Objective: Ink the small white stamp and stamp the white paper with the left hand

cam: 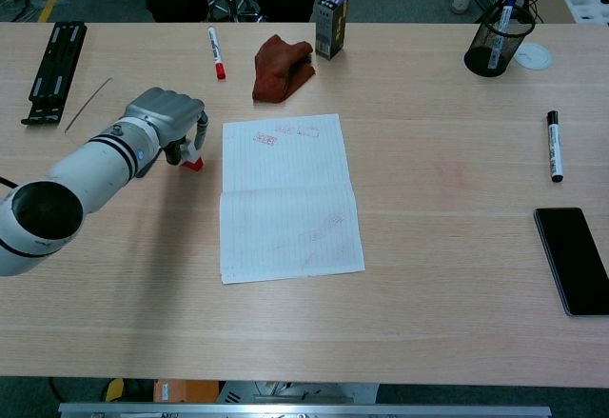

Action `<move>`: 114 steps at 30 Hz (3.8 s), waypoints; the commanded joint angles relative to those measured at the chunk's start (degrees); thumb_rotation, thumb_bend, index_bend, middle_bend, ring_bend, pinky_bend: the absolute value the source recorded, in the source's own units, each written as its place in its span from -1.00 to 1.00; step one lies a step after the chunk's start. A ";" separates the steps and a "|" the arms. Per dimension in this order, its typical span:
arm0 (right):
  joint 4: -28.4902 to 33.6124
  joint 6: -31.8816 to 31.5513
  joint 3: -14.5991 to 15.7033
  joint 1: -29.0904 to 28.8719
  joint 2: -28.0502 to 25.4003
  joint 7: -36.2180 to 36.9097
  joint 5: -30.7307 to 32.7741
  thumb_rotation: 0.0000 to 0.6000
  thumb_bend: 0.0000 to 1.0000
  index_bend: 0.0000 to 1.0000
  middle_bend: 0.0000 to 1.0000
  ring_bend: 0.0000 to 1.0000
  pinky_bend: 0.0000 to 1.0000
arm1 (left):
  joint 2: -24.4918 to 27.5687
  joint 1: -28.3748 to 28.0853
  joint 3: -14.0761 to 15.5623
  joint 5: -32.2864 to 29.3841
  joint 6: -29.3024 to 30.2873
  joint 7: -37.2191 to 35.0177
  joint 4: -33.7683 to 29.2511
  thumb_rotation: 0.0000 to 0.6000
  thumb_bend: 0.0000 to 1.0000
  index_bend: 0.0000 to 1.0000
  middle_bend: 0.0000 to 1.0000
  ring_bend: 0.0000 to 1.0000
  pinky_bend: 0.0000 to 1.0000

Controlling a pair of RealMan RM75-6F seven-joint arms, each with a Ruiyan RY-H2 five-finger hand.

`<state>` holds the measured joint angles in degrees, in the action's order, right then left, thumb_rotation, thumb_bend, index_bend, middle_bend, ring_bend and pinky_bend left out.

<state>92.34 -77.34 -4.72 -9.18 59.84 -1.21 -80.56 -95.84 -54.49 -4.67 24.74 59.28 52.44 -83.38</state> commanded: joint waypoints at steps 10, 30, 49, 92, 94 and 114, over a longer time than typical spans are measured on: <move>-0.10 -0.14 0.02 0.24 -0.02 0.10 0.03 1.00 -0.77 -0.36 -0.12 -0.28 0.02 | 0.08 0.11 0.09 0.44 0.01 0.08 -0.28 1.00 -0.29 0.03 1.00 1.00 1.00; 0.57 -0.43 -0.04 0.50 -0.31 -0.20 -0.09 1.00 -0.76 -0.36 -0.12 -0.28 0.02 | 6.03 2.68 1.48 7.86 1.16 -3.53 -1.04 1.00 -0.29 0.05 1.00 1.00 1.00; 3.27 -0.78 -0.32 0.61 -0.88 -3.28 0.62 1.00 -0.77 -0.36 -0.12 -0.28 0.02 | 3.01 5.96 2.60 13.39 -4.63 -9.01 12.48 1.00 -0.29 0.07 1.00 1.00 1.00; 3.61 -2.87 0.15 2.24 -1.59 -2.52 -0.18 1.00 -0.77 -0.36 -0.12 -0.28 0.02 | 7.01 4.90 -0.62 19.89 -0.54 -5.95 -4.32 1.00 -0.29 0.06 1.00 1.00 1.00; 3.61 -3.11 0.23 2.51 -1.81 -2.32 -0.19 1.00 -0.77 -0.36 -0.12 -0.28 0.02 | 6.12 4.44 -0.49 20.48 0.00 -5.02 -5.17 1.00 -0.29 0.06 1.00 1.00 1.00; 2.08 -2.92 0.57 3.55 -2.04 -0.70 0.43 1.00 -0.77 -0.36 -0.12 -0.28 0.02 | -3.56 2.70 0.93 21.14 1.70 -0.58 -2.29 1.00 -0.29 0.06 1.00 1.00 1.00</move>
<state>94.43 -80.28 -4.16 -5.62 57.78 -1.92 -80.14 -99.13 -51.78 -3.87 45.83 60.93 51.71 -85.96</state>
